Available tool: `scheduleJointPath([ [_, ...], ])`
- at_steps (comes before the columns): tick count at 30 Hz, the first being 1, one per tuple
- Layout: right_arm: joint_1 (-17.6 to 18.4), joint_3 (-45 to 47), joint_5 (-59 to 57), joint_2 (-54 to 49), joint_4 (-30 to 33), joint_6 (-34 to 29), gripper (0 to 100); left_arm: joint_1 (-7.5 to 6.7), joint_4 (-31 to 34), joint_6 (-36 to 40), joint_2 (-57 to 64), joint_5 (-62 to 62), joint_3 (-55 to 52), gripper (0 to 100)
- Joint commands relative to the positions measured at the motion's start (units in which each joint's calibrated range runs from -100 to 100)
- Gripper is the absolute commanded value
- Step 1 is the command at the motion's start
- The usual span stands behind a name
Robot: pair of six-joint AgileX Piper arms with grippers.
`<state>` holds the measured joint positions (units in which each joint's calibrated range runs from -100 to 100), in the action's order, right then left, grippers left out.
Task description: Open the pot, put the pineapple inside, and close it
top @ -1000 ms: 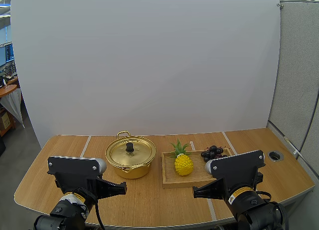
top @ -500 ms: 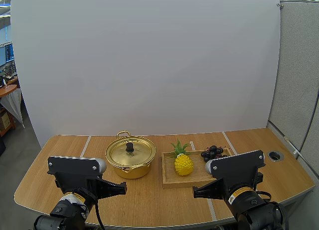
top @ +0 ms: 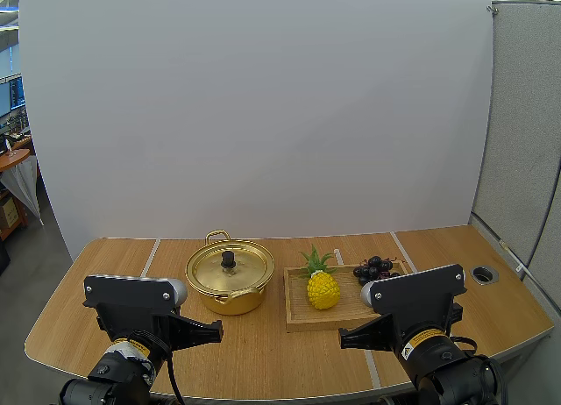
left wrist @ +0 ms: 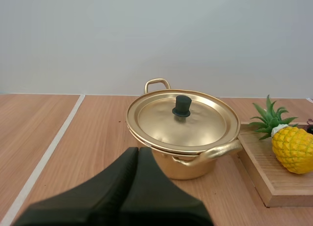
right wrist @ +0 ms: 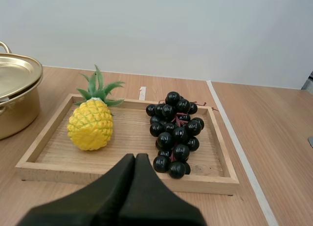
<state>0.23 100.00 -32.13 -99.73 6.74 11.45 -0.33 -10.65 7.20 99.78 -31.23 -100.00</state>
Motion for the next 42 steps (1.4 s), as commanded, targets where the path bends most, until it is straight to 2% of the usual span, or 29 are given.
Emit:
scheduleJointPath([
  [1, -0.2, 0.0, 0.8, -0.3, 0.4, 0.4, 0, 0.0, 0.2, -0.3, 0.2, 0.5, 0.0, 0],
  [16, -0.2, 0.0, -1.1, -0.3, 0.6, 2.2, 0, 0.0, 0.2, -0.2, 0.2, -1.9, 1.8, 0],
  [24, -0.2, -14.6, -13.8, -0.3, 0.4, 2.3, 0, 0.0, 0.2, -0.2, 0.2, -12.8, 18.2, 0],
  [30, -0.2, -24.4, -15.1, -0.3, 0.4, 0.9, 0, 0.0, 2.8, -0.2, 0.2, -13.0, 29.7, 0],
  [33, -0.2, -28.5, -15.5, -0.3, 0.4, 0.9, 0, 0.0, 2.8, -0.2, 0.2, -17.5, 34.3, 0],
  [36, -0.2, -30.4, -15.5, -0.3, 0.4, 0.9, 0, 0.0, 2.8, -0.2, 0.2, -24.2, 38.2, 0],
  [38, -0.2, -30.7, -15.2, -0.3, 0.3, 0.9, 0, 0.0, 2.6, -0.1, 0.2, -24.3, 39.0, 0],
  [42, -0.2, -30.7, -17.9, -0.3, -5.5, 1.6, 0, 0.0, 2.6, -1.1, 0.2, -24.5, 39.3, 0],
])
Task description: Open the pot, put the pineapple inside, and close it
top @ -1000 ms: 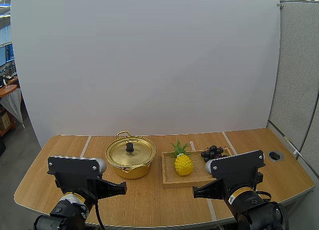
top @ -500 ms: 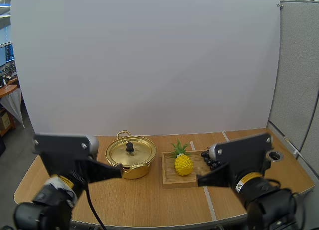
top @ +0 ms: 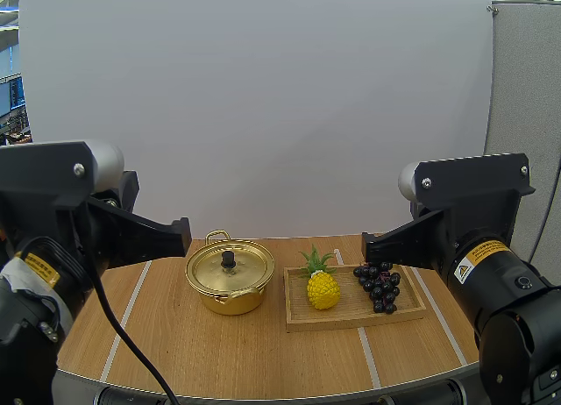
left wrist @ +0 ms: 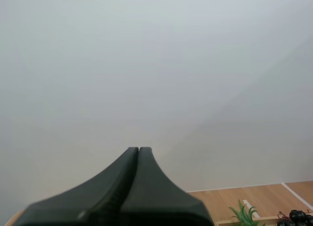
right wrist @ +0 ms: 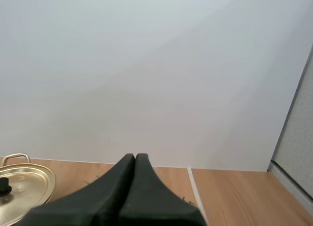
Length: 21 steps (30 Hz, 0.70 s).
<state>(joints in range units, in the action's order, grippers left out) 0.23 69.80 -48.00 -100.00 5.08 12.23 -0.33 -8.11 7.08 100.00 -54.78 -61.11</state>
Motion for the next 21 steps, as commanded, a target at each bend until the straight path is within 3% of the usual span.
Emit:
scheduleJointPath([
  [1, -0.2, -0.5, -3.3, 0.0, -6.8, 1.9, 0, 0.0, 0.1, -1.3, 0.0, -1.2, 0.4, 0],
  [6, -0.2, -0.7, -10.0, 5.4, -19.4, 10.8, 0, 0.0, 0.1, -1.7, -4.6, -1.5, 0.4, 0],
  [13, -0.2, -0.7, 0.5, 22.4, -19.9, 10.8, 0, 0.0, 0.1, -2.3, -21.7, 3.7, 0.5, 0],
  [20, -0.2, -7.8, -0.8, 39.2, -19.9, 11.4, 0, 0.0, -0.8, -2.4, -38.8, 8.3, 3.3, 0],
  [21, -0.2, -9.3, -1.7, 41.2, -19.9, 11.6, 8, 0.0, -0.9, -2.4, -41.2, 8.3, 4.1, 0],
])
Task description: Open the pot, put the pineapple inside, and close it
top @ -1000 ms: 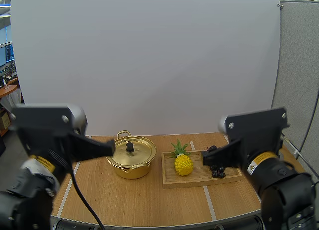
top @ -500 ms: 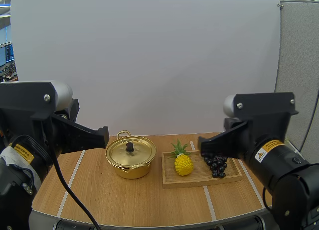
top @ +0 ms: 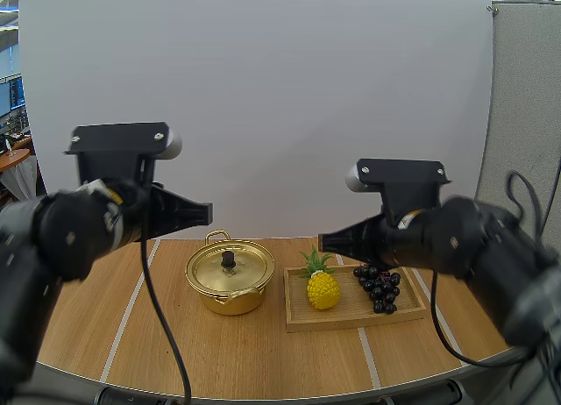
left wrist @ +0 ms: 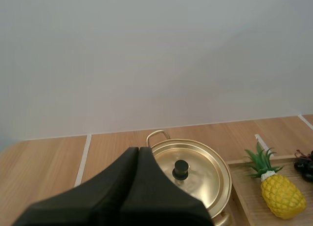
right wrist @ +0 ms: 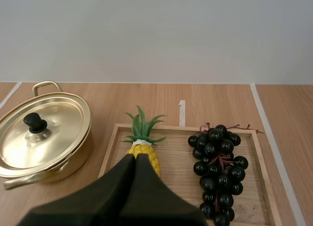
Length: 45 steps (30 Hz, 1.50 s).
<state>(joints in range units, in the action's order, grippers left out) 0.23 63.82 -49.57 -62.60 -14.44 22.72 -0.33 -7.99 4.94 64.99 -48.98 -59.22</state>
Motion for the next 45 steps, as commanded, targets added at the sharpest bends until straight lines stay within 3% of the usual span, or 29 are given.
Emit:
scheduleJointPath([
  [1, -0.2, -4.7, -0.8, 5.6, -0.3, 1.1, 16, 0.0, -1.0, -0.2, -8.5, 2.5, 2.9, 0],
  [5, -0.2, -8.7, -5.0, 10.5, -0.3, 1.1, 51, 0.0, -1.0, -0.2, -15.6, 1.3, 6.2, 11],
  [7, -0.2, -9.1, -5.6, 11.4, -0.3, 1.4, 67, 0.0, -1.0, -0.1, -18.2, 1.1, 7.1, 28],
  [9, -0.2, -9.1, -5.6, 11.4, -0.3, 2.4, 84, 0.0, -1.0, 0.0, -20.0, 0.9, 7.3, 53],
  [11, -0.2, -9.1, -5.6, 11.2, -0.3, 2.4, 97, 0.0, -1.0, -0.2, -21.7, 0.9, 7.3, 86],
  [12, -0.2, -9.1, -5.7, 11.2, -0.3, 2.4, 100, 0.0, -1.0, -0.4, -22.2, 1.1, 7.3, 98],
  [13, -0.2, -9.1, -5.7, 11.2, -0.3, 2.4, 100, 0.0, -1.0, -1.0, -22.8, 1.1, 7.3, 100],
  [27, -0.2, -9.1, -5.3, 11.2, -0.3, 2.2, 100, -0.14, -1.7, -18.3, -30.2, -3.1, 9.4, 100],
  [34, -0.2, -9.1, -4.4, 11.2, -1.2, 2.2, 100, -0.14, -14.6, -32.7, -40.5, -16.5, 17.8, 100],
  [43, -0.2, -9.1, -3.9, 11.2, -1.2, 2.2, 100, -3.13, -12.3, -33.2, -55.3, -17.1, 25.3, 100],
  [45, -0.2, -9.1, -3.8, 11.2, -1.2, 2.2, 100, -3.14, -10.5, -32.4, -57.8, -16.1, 27.2, 100],
])
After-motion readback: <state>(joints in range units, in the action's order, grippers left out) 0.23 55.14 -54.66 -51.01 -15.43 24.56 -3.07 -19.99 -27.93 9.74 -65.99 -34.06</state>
